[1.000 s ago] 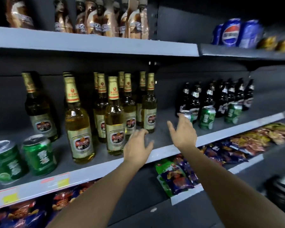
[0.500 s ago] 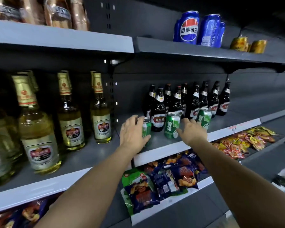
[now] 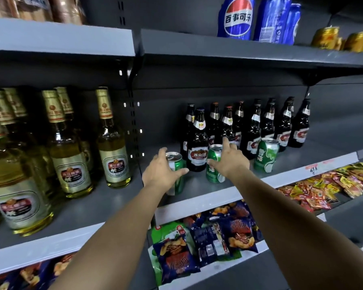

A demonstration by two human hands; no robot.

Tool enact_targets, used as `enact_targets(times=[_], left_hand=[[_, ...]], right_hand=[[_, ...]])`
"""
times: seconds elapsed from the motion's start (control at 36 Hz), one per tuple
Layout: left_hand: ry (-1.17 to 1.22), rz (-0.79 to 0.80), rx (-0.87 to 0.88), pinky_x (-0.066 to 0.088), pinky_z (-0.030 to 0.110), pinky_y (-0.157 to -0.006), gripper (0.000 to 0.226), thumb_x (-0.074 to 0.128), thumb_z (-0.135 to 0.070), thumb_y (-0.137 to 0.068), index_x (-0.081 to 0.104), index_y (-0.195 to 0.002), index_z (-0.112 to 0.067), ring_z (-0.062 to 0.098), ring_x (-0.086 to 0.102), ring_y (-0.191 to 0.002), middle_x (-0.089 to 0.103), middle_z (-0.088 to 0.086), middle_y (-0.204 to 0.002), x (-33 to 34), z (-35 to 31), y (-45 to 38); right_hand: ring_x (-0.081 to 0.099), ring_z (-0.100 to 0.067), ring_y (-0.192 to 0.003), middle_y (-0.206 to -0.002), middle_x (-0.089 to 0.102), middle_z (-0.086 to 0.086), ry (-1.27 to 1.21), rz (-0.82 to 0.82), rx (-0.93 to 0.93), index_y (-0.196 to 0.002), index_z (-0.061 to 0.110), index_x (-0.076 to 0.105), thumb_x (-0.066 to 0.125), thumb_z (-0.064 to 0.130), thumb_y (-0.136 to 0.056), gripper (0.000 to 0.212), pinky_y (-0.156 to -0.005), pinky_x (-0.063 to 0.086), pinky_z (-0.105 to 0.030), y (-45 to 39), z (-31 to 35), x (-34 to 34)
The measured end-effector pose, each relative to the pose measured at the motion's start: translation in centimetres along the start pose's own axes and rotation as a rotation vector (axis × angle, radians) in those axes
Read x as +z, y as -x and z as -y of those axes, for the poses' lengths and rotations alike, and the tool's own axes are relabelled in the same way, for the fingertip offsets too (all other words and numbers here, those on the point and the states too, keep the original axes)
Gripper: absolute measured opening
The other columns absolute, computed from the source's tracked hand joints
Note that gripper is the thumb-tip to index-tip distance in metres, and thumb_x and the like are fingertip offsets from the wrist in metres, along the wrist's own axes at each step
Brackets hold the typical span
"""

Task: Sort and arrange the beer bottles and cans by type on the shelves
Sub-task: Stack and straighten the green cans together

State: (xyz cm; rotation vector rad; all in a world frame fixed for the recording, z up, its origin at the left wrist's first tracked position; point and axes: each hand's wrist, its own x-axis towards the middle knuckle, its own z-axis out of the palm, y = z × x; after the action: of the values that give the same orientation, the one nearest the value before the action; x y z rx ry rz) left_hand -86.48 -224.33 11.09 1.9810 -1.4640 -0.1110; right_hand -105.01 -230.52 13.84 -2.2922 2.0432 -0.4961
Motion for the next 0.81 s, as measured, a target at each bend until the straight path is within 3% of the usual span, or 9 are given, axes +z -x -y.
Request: enact_targets(times=[0.17, 0.28, 0.36, 0.61, 0.81], left_hand=[[-0.007, -0.028, -0.018, 0.047, 0.033, -0.073, 0.066, 0.072, -0.057, -0.075, 0.041, -0.123, -0.023, 0.026, 0.059, -0.106, 0.059, 0.004, -0.119, 0.4, -0.2, -0.1], [-0.020, -0.042, -0.073, 0.049, 0.034, -0.072, 0.061, 0.074, -0.056, -0.074, 0.042, -0.113, -0.022, 0.026, 0.061, -0.099, 0.061, 0.003, -0.111, 0.2, -0.6, -0.1], [-0.028, -0.077, -0.102, 0.050, 0.035, -0.073, 0.058, 0.074, -0.054, -0.074, 0.040, -0.110, -0.022, 0.026, 0.061, -0.097, 0.061, 0.003, -0.109, 0.0, -0.7, 0.7], [-0.090, -0.221, -0.231, 0.045, 0.033, -0.073, 0.055, 0.069, -0.051, -0.078, 0.044, -0.122, -0.029, 0.029, 0.059, -0.103, 0.056, 0.004, -0.114, -3.4, -1.4, 6.2], [-0.185, -0.302, -0.353, 0.048, 0.034, -0.076, 0.059, 0.067, -0.050, -0.080, 0.043, -0.131, -0.032, 0.029, 0.060, -0.102, 0.058, 0.005, -0.118, -7.5, 0.3, 12.8]], right_hand=[[0.044, -0.035, -0.130, -0.154, 0.025, -0.017, -0.063, 0.035, 0.033, -0.154, 0.014, -0.001, 0.057, 0.055, -0.089, 0.097, -0.091, 0.047, -0.043, -1.8, 0.0, 0.9], [0.050, -0.035, -0.123, -0.149, 0.033, -0.016, -0.145, 0.032, 0.024, -0.151, 0.013, 0.013, 0.064, 0.048, -0.088, 0.088, -0.087, 0.047, -0.043, -2.0, -0.4, 1.8], [0.054, -0.034, -0.116, -0.142, 0.039, -0.013, -0.185, -0.022, -0.008, -0.146, 0.013, 0.025, 0.066, 0.047, -0.087, 0.080, -0.075, 0.045, -0.037, -1.9, -0.9, 2.0], [0.054, -0.035, -0.111, -0.128, 0.044, -0.011, -0.247, -0.144, -0.307, -0.137, 0.018, 0.035, 0.066, 0.051, -0.081, 0.072, -0.073, 0.041, -0.037, 1.3, 0.5, -0.8], [0.055, -0.034, -0.108, -0.124, 0.046, -0.010, -0.214, -0.086, -0.614, -0.137, 0.024, 0.037, 0.063, 0.052, -0.083, 0.067, -0.069, 0.038, -0.034, 7.8, 5.6, -1.4]])
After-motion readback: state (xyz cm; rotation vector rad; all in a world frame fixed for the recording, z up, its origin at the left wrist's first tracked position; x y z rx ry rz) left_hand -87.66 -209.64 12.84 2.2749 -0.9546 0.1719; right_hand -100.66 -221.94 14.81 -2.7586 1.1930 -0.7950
